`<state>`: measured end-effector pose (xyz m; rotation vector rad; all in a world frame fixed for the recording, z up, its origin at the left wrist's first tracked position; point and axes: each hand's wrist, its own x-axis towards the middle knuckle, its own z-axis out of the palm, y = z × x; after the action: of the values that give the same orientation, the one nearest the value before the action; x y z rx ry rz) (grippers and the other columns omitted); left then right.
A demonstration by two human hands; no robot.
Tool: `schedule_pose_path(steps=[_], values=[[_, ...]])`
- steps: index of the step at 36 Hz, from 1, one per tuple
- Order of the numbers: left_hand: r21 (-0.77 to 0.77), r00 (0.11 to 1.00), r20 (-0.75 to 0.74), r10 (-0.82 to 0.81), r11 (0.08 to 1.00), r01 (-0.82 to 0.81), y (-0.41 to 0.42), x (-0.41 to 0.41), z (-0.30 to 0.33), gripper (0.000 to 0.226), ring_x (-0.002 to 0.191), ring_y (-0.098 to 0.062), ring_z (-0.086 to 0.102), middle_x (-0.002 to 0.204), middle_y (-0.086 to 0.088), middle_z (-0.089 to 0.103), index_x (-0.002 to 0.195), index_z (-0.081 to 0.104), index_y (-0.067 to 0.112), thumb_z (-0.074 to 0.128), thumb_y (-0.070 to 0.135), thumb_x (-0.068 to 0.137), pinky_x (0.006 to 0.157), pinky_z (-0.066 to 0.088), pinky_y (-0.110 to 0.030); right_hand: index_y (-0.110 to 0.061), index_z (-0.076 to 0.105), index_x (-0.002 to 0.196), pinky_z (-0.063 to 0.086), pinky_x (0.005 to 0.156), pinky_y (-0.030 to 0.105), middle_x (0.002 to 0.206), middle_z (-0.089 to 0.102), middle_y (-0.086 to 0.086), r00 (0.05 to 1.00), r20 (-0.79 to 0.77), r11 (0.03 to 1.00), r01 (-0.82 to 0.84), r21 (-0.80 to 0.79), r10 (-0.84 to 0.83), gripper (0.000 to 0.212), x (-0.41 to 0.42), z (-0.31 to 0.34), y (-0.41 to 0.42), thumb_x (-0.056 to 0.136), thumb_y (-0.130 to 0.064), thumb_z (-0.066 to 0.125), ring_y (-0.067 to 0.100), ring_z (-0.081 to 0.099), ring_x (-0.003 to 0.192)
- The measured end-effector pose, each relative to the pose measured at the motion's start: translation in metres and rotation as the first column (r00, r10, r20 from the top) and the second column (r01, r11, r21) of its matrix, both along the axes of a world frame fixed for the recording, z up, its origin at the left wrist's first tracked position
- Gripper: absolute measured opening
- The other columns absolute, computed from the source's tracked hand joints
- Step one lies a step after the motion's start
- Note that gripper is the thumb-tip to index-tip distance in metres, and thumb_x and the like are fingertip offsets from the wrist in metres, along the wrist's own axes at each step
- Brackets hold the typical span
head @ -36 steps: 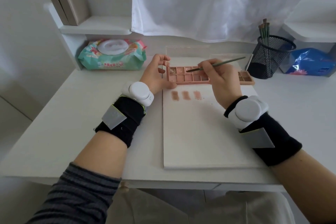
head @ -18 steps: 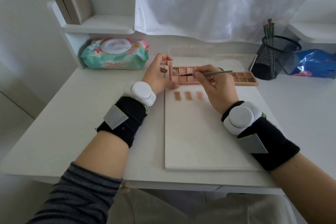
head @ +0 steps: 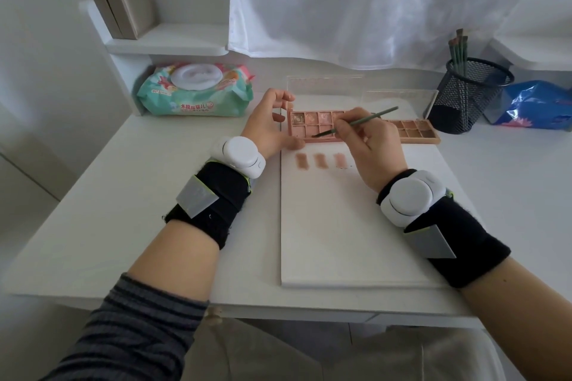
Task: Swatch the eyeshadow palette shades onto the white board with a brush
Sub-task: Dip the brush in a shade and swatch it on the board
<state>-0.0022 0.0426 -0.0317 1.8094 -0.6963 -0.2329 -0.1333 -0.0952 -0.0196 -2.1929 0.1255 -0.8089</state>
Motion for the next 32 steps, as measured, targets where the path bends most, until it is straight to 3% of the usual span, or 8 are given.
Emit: schedule_pose_path(steps=[3,5,10,15,20,24,27,32], values=[[-0.006,1.000,-0.007,0.000,1.000,0.000,0.0003,-0.0005,0.0016,0.073,0.095,-0.015,0.047,0.115,0.004,0.047,0.109,0.042,0.024,0.084,-0.002,0.055,0.085,0.044,-0.029,-0.014,0.061,0.085,0.039,0.062,0.015,0.073,0.063,0.007,1.000,0.013,1.000,0.011,-0.009,-0.010,0.013,-0.0009,0.0014,0.0011,0.091,-0.018,0.050,0.009,0.054,0.065],[-0.004,1.000,-0.011,-0.002,1.000,0.002,0.0003,-0.0010,0.0022,0.072,0.094,-0.015,0.047,0.114,0.004,0.047,0.109,0.042,0.023,0.084,-0.002,0.056,0.086,0.043,-0.029,-0.018,0.058,0.083,0.035,0.059,0.012,0.069,0.059,0.002,1.000,0.019,1.000,0.014,-0.002,-0.014,0.012,-0.0016,0.0032,0.0022,0.091,-0.018,0.050,0.004,0.050,0.061],[-0.003,1.000,-0.003,-0.007,1.000,0.007,0.0007,-0.0020,0.0030,0.075,0.097,-0.016,0.047,0.114,0.004,0.047,0.109,0.042,0.023,0.085,0.002,0.052,0.085,0.043,-0.027,-0.021,0.057,0.081,0.039,0.059,0.029,0.068,0.064,0.012,0.998,0.065,1.000,0.004,0.030,-0.006,0.014,-0.0034,0.0058,0.0035,0.093,-0.018,0.052,0.022,0.052,0.060],[0.002,1.000,-0.003,-0.002,1.000,0.002,0.0009,-0.0033,0.0043,0.072,0.094,-0.015,0.047,0.112,0.005,0.046,0.110,0.042,0.023,0.084,-0.002,0.056,0.084,0.044,-0.027,-0.020,0.056,0.081,0.037,0.058,0.017,0.064,0.061,-0.002,0.999,0.047,1.000,0.005,0.029,-0.006,0.013,-0.0026,0.0050,0.0029,0.093,-0.016,0.052,0.017,0.051,0.062],[0.016,1.000,0.001,-0.002,1.000,0.002,0.0014,-0.0040,0.0055,0.072,0.094,-0.016,0.047,0.112,0.005,0.046,0.110,0.042,0.023,0.084,-0.001,0.057,0.086,0.044,-0.029,-0.020,0.057,0.083,0.047,0.067,0.036,0.073,0.067,0.012,1.000,0.025,0.998,0.003,0.060,-0.004,0.012,-0.0024,0.0035,0.0028,0.093,-0.018,0.052,0.028,0.061,0.070],[0.018,1.000,0.009,-0.004,1.000,0.004,0.0014,-0.0035,0.0045,0.073,0.096,-0.016,0.048,0.113,0.005,0.046,0.111,0.042,0.023,0.084,0.000,0.056,0.086,0.045,-0.029,-0.022,0.057,0.079,0.052,0.070,0.035,0.070,0.066,-0.001,1.000,-0.001,0.990,0.000,0.144,0.000,0.016,-0.0012,0.0049,0.0024,0.094,-0.017,0.053,0.016,0.063,0.068],[0.017,1.000,0.002,-0.002,1.000,0.002,0.0011,-0.0032,0.0043,0.073,0.096,-0.015,0.048,0.114,0.005,0.046,0.110,0.042,0.024,0.084,0.000,0.056,0.086,0.044,-0.028,-0.025,0.055,0.076,0.048,0.067,0.024,0.069,0.065,-0.006,1.000,-0.007,0.979,-0.005,0.202,0.006,0.021,0.0003,0.0062,0.0021,0.094,-0.015,0.052,0.000,0.061,0.062],[0.014,1.000,-0.027,-0.006,1.000,0.007,0.0003,-0.0041,0.0052,0.077,0.095,-0.014,0.048,0.112,0.004,0.048,0.109,0.042,0.025,0.086,0.007,0.048,0.083,0.043,-0.024,-0.024,0.054,0.075,0.050,0.070,0.034,0.067,0.066,-0.002,0.997,0.050,0.947,0.046,0.318,-0.065,0.020,0.0001,0.0088,-0.0003,0.094,-0.017,0.052,0.012,0.061,0.065]])
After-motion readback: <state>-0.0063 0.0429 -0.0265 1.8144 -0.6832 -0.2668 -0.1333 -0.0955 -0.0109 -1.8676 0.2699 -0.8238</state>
